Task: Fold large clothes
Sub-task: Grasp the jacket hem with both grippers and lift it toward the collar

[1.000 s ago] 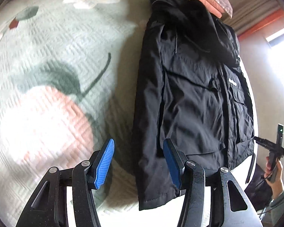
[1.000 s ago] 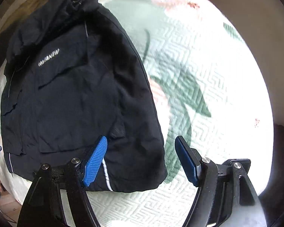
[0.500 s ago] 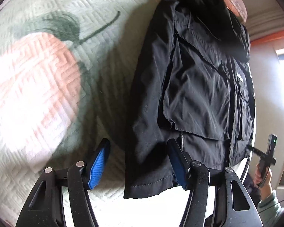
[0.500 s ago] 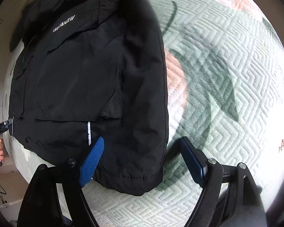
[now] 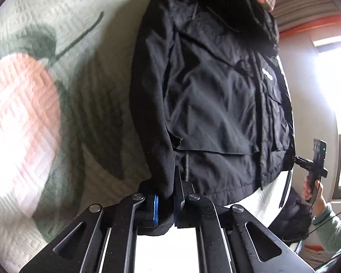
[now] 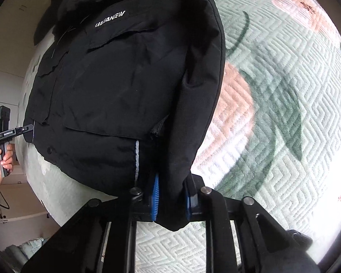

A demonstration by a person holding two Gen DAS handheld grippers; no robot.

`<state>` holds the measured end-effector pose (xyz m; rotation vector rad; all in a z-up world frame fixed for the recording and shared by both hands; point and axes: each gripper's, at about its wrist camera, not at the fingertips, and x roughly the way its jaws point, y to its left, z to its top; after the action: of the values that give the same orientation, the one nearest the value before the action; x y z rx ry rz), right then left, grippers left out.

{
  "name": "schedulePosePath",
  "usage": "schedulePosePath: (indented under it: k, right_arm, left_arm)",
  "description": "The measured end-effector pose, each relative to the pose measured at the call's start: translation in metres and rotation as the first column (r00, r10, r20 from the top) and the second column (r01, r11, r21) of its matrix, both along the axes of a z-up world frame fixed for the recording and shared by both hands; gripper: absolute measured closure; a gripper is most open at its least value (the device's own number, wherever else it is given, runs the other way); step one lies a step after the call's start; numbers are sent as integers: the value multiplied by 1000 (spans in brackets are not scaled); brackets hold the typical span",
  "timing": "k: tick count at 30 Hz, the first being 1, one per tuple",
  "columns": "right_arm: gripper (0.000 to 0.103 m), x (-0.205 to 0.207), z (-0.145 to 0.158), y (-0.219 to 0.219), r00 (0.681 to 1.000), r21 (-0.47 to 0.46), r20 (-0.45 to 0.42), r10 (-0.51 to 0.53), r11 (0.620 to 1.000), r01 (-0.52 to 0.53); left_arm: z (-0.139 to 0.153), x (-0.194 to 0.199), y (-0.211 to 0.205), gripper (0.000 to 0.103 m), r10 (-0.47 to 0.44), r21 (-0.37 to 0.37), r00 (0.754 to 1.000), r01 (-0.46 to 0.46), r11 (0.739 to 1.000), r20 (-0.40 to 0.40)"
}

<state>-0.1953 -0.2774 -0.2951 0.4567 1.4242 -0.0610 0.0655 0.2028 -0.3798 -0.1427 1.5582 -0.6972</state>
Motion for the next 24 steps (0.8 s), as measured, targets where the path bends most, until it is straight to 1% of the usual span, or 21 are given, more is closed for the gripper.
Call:
schedulePosePath:
  k: [3,5,7,9,10,13,15,19,23,24]
  right_arm:
    - [89,9,16,2,1000,-21,17,16,1000,-15]
    - [89,13,31,5,999,-34,31,26,999,-25]
    - [90,19,46,6,998,-37,48,31,999,-29]
    - [90,26,65,2,996,-8,82,23,1000,-22]
    - [90,31,76,0,995,-11,100,25,1000,-24]
    - [90,44,102,-5,989,-25,145,24,999,-20]
    - [90,63,119,-3,985,-36,171,13,999,-7]
    - [90,89,148,-25,972,-39,234,-25,999,35]
    - [90,139,172,-48,948,-46,313,-58,996,76]
    - [90,154,176,-53,942,-44,330,-65,995,84]
  left_arm:
    - [22,10,3,96,47,-75,999,-48,996,-8]
    - [37,17,-1,96,58,-109,998,-57,992,-1]
    - [52,23,-13,96,54,-128,998,-51,991,23]
    - [70,32,-22,96,54,-165,997,-45,985,55]
    - [83,40,-29,96,58,-189,995,-43,981,76]
    - [108,55,-41,96,62,-220,988,-30,975,140]
    - [121,67,-49,96,72,-233,982,-30,972,173]
    - [148,96,-62,96,108,-290,966,-37,956,234]
    - [172,144,-68,95,155,-341,942,-48,939,296]
    - [175,152,-72,95,162,-340,937,-49,939,311]
